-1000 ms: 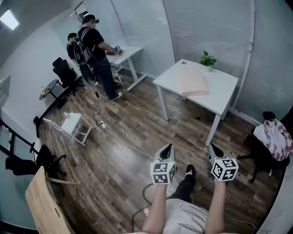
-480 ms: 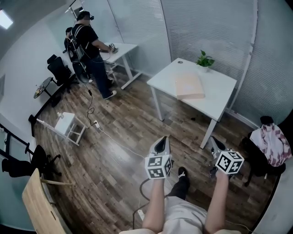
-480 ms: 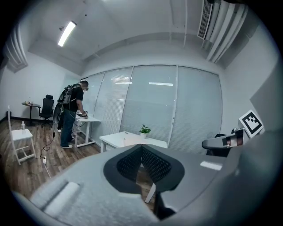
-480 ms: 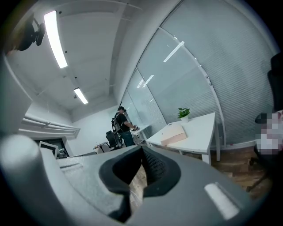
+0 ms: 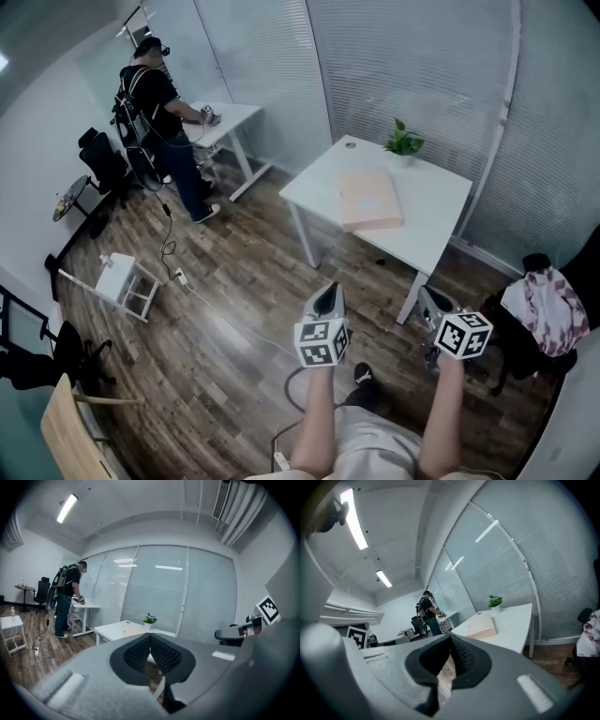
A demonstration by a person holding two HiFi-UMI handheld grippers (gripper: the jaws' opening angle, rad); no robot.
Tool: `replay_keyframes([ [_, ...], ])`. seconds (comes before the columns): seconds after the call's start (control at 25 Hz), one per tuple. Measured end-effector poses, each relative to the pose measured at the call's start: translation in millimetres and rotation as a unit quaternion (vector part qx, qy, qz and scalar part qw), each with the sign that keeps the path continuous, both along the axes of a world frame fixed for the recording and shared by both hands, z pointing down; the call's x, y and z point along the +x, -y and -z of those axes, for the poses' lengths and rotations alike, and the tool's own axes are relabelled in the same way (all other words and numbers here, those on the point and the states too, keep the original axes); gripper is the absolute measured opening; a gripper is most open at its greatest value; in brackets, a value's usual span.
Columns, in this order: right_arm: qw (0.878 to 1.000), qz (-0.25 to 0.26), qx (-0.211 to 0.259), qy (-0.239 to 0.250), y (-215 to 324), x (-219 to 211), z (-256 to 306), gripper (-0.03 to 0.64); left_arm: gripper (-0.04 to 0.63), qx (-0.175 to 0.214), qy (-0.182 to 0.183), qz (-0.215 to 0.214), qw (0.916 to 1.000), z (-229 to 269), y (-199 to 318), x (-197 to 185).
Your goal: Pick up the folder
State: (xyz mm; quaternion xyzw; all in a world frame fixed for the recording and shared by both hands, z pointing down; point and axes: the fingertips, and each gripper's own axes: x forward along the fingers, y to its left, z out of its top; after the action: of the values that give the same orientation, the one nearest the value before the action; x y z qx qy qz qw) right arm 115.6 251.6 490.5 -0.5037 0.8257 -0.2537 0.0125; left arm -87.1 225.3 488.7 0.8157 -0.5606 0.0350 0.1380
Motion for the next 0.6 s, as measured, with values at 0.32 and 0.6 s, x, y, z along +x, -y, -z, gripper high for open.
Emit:
replay_keyframes([
  [0.32, 1.000, -0.001, -0.005, -0.005, 97, 23, 8, -0.002, 0.008, -0.017, 0.010, -0.031, 0.9993, -4, 106, 45],
  [0.6, 0.999, 0.017, -0.019, -0.041, 175, 30, 2, -0.002, 0.008, -0.026, -0.006, -0.026, 0.9993, -9, 182, 52],
])
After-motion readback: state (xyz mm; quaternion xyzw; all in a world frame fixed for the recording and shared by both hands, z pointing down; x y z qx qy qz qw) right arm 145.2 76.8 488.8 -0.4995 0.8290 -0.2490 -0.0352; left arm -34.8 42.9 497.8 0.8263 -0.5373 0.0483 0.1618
